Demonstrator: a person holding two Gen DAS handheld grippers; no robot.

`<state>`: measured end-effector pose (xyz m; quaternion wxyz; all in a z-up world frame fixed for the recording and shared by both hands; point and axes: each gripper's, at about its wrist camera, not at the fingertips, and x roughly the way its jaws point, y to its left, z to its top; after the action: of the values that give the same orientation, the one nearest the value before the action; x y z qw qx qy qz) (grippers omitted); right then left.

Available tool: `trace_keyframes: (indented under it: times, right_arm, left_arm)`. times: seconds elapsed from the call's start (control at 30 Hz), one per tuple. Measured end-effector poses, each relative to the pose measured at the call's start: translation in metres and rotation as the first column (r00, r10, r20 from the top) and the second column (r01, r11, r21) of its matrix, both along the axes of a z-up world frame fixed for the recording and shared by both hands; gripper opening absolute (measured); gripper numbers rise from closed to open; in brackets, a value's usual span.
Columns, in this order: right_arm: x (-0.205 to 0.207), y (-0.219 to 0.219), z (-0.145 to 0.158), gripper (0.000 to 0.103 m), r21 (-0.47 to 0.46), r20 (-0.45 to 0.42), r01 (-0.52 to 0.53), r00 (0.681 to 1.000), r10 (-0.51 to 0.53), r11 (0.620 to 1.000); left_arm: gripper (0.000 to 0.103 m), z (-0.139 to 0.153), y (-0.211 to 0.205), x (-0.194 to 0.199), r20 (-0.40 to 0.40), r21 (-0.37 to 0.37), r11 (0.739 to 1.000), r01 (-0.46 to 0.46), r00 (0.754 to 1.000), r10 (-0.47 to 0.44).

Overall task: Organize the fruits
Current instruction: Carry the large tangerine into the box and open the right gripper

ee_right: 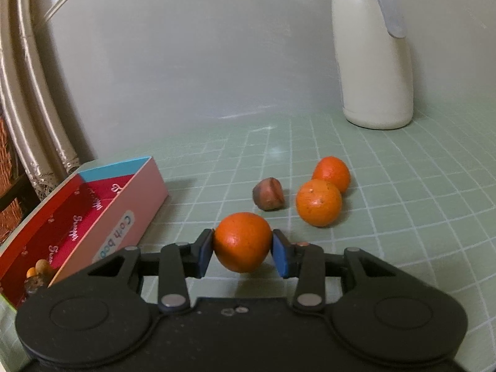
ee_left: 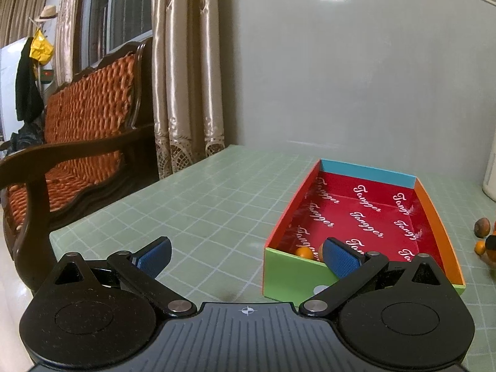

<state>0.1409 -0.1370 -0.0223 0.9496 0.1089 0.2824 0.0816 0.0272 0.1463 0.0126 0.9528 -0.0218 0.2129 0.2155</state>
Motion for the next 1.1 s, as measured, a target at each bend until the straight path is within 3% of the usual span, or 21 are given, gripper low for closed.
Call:
trace_keyframes:
  times: [0.5,0.8,1.1]
  right_arm:
    - [-0.026,0.018,0.018,0.039,0.011,0.101,-0.129,0.987,0.127,0.992]
    - [-0.040,0.053,0.033,0.039,0.014,0.178,-0.280,0.945,0.274,0.960]
    - [-0.043,0.092,0.039,0.039,0.018,0.191,-0.405,0.899,0.394,0.914]
  left_arm:
    - [0.103,0.001,0.016,-0.005,0.011,-0.055,0.997,-0.059,0.998,0.060]
    - [0.103,-0.002,0.034,-0.013,0.006,-0.094,0.988,-0.120,0.993,0.121]
    - [0.103,-0.005,0.046,-0.021,0.000,-0.094,0.984,-0.152,0.988,0.153]
